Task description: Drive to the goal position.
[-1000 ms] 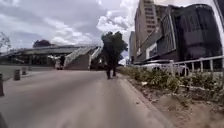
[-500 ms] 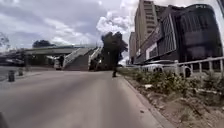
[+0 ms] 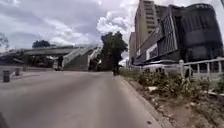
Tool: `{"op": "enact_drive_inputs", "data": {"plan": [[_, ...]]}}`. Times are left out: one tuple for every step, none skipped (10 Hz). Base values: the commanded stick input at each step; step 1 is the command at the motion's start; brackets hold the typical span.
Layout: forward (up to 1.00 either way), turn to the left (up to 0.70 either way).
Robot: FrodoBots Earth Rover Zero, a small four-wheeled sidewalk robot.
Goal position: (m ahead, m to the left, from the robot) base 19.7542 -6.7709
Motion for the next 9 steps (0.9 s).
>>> {"op": "enact_drive_inputs", "data": {"plan": [[0.45,0.00],[0.45,0.00],[0.45,0.00],[0.45,0.00],[0.45,0.00],[0.45,0.00],[0.45,0.00],[0.45,0.00],[0.45,0.00]]}}
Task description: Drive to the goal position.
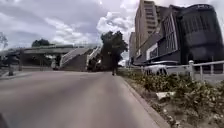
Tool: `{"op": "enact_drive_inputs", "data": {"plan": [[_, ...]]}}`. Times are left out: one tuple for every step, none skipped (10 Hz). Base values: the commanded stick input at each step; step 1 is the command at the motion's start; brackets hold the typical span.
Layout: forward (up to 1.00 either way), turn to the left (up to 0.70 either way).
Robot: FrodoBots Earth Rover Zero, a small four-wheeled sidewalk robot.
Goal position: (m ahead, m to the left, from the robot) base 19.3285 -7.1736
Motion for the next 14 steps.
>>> {"op": "enact_drive_inputs", "data": {"plan": [[0.45,0.00],[0.45,0.00],[0.45,0.00],[0.45,0.00],[0.45,0.27],[0.45,0.27],[0.45,0.27],[0.45,0.27],[0.45,0.27],[0.45,0.00],[0.45,0.00],[0.45,0.00],[0.45,0.00],[0.45,0.00]]}}
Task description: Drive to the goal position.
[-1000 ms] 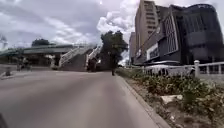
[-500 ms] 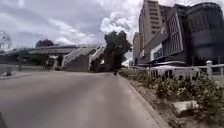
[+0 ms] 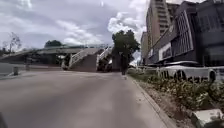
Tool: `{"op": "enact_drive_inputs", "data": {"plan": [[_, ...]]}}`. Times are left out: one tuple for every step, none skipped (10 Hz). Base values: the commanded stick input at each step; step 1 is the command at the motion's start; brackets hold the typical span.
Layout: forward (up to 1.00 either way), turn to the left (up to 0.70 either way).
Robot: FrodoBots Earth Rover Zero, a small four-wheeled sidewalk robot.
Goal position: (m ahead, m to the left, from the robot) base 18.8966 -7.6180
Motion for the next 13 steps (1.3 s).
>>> {"op": "enact_drive_inputs", "data": {"plan": [[0.45,0.00],[0.45,0.00],[0.45,0.00],[0.45,0.00],[0.45,0.00],[0.45,0.00],[0.45,0.00],[0.45,0.00],[0.45,0.00],[0.45,0.00],[0.45,0.00],[0.45,0.00],[0.45,0.00]]}}
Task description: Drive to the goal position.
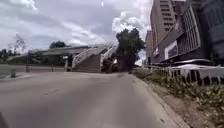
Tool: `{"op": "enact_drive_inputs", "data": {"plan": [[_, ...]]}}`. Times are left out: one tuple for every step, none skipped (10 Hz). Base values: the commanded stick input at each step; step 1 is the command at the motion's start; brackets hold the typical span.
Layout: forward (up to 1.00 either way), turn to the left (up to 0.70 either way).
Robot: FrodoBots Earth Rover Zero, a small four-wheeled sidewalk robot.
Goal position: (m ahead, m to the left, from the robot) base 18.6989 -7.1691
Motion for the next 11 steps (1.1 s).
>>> {"op": "enact_drive_inputs", "data": {"plan": [[0.45,0.00],[0.45,0.00],[0.45,0.00],[0.45,0.00],[0.45,0.00],[0.45,0.00],[0.45,0.00],[0.45,0.00],[0.45,0.00],[0.45,0.00],[0.45,0.00]]}}
